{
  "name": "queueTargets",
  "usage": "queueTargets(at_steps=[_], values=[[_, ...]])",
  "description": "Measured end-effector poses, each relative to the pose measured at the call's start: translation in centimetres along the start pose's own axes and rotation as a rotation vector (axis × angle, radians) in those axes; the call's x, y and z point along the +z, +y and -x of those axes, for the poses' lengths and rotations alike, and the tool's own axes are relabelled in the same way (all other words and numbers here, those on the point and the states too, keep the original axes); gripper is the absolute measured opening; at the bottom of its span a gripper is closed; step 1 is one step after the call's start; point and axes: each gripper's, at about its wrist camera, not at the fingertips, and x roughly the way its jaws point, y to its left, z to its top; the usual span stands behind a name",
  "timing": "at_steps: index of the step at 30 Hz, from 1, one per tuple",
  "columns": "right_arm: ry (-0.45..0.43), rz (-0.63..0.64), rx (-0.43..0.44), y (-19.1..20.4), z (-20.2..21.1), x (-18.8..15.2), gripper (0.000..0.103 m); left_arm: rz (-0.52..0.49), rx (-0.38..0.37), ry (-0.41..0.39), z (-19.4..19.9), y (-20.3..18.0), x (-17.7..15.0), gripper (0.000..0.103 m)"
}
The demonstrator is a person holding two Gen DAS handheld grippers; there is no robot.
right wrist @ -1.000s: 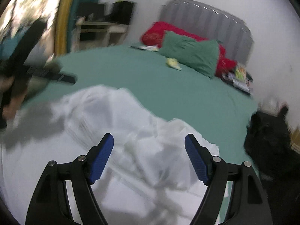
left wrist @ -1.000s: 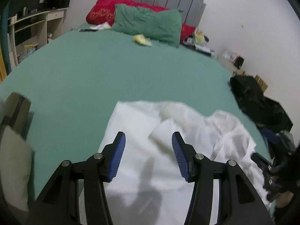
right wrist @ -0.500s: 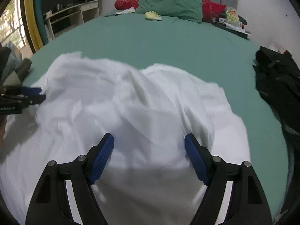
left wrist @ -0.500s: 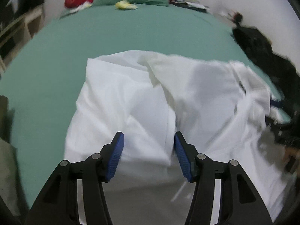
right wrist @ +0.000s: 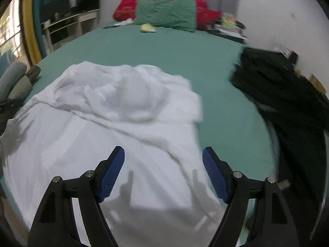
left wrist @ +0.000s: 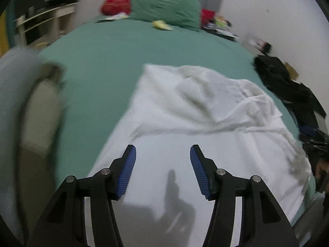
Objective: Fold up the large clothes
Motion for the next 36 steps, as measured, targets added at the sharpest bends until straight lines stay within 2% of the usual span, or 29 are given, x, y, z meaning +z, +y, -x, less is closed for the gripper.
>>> queueTargets(at_steps=[2,5,8,10,12,14,16,19,20,21,22,23,24,25,26,29,36], values=[[0.015,-0.053,0.003,-2.0,1.3,-1.7,0.078,0.033,0.036,-0.022,2.1,1.9,-2.5,0.058],[0.057,-0.147,0.056,-5.0,2.7,-4.9,0.078,0.086,0.092,-0.015,4.2,4.5,-4.7,0.058],[0.096,-0.172,0.083,-6.2,3.3,-7.7,0.078,0.115,0.087,-0.021,5.6,6.2,-6.6,0.065],[0.128,-0.187,0.119,-6.4,3.4,-9.1,0.078,0.127,0.097,-0.001,5.6,6.8,-8.2,0.065],[0.139,-0.187,0.130,-6.3,3.2,-9.4,0.078,0.139,0.092,0.055,4.8,6.8,-9.0,0.065],[0.164,-0.195,0.123,-6.2,2.8,-10.0,0.078,0.126,0.120,0.090,3.8,6.5,-8.9,0.066],[0.210,-0.241,0.161,-6.3,1.6,-11.0,0.078,0.112,0.128,0.106,2.9,6.3,-9.0,0.066],[0.207,-0.228,0.141,-5.7,1.3,-11.1,0.078,0.069,0.167,0.120,1.9,5.4,-8.9,0.066],[0.204,-0.239,0.135,-5.6,1.2,-11.3,0.076,0.057,0.181,0.124,1.7,5.1,-9.0,0.066],[0.198,-0.251,0.115,-5.4,1.1,-11.6,0.067,0.049,0.193,0.126,1.6,4.9,-9.1,0.065],[0.196,-0.244,0.099,-5.1,1.2,-11.8,0.062,0.042,0.193,0.124,1.6,4.8,-9.1,0.064],[0.189,-0.229,0.086,-4.7,1.4,-11.9,0.051,0.030,0.180,0.124,1.6,4.6,-9.2,0.055],[0.184,-0.230,0.091,-4.6,1.5,-12.0,0.035,0.018,0.157,0.123,1.7,4.4,-9.3,0.036],[0.173,-0.245,0.107,-4.4,1.7,-12.1,0.023,0.004,0.140,0.124,1.8,4.1,-9.4,0.026],[0.170,-0.255,0.129,-4.2,1.7,-12.3,0.007,-0.006,0.132,0.128,2.0,3.9,-9.5,0.006],[0.145,-0.248,0.142,-3.4,2.2,-12.4,0.005,-0.001,0.115,0.119,3.2,3.4,-9.9,0.004],[0.022,-0.389,0.229,-4.5,5.9,-12.7,0.004,0.084,0.075,0.041,8.6,3.8,-11.0,0.004]])
